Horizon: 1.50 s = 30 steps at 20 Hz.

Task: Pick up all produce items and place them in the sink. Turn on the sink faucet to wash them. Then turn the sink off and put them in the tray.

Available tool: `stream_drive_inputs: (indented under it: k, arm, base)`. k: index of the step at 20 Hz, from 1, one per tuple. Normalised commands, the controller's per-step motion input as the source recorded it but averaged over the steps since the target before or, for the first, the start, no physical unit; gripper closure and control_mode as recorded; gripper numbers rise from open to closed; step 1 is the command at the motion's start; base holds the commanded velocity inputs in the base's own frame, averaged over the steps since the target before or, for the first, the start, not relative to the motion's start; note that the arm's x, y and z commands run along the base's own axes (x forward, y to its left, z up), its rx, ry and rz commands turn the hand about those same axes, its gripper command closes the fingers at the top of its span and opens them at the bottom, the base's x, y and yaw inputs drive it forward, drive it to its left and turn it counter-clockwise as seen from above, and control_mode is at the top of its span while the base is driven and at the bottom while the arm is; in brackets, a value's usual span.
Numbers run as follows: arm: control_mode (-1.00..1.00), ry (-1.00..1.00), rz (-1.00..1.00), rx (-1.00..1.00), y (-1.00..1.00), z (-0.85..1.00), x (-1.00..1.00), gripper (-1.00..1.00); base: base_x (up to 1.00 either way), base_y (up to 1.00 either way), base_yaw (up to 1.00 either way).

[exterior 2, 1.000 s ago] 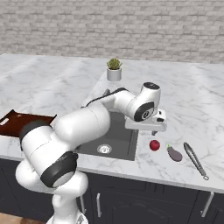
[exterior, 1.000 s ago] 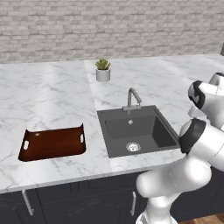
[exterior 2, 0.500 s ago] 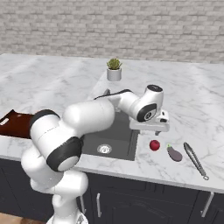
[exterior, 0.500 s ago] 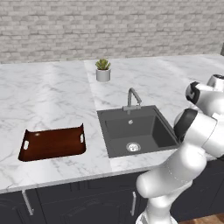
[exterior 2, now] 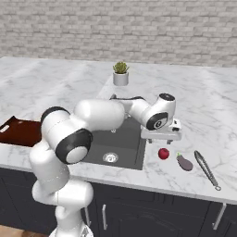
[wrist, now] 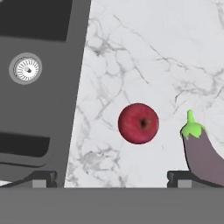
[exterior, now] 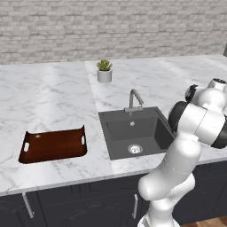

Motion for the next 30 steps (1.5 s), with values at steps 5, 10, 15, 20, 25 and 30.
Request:
stream_drive_inputs:
  k: [5, 10, 15, 20, 25, 30]
  arm:
    - [-1.00, 0.00, 0.02, 0.00, -0.05, -0.28, 0.26, -1.00]
    - [-1.00, 0.00, 0.05, 0.00, -0.24, -0.27, 0.18, -1.00]
    - [-1.00, 0.00, 0.04, 0.00, -0.20, -0.22, 0.17, -1.00]
    - [-1.00, 0.00, 0.03, 0.00, -0.03, -0.22, 0.03, -1.00]
    - [-1.00, 0.00, 0.00, 0.00, 0.01, -0.22, 0.00, -1.00]
    - [-1.00, 0.00, 0.00, 0.00, 0.14, -0.22, 0.00, -1.00]
  base:
    - [0.00, 0.00, 0.00]
    - [0.00, 0.00, 0.00]
    - [0.00, 0.00, 0.00]
    - [0.00, 0.00, 0.00]
    - [0.00, 0.00, 0.00]
    - [0.00, 0.00, 0.00]
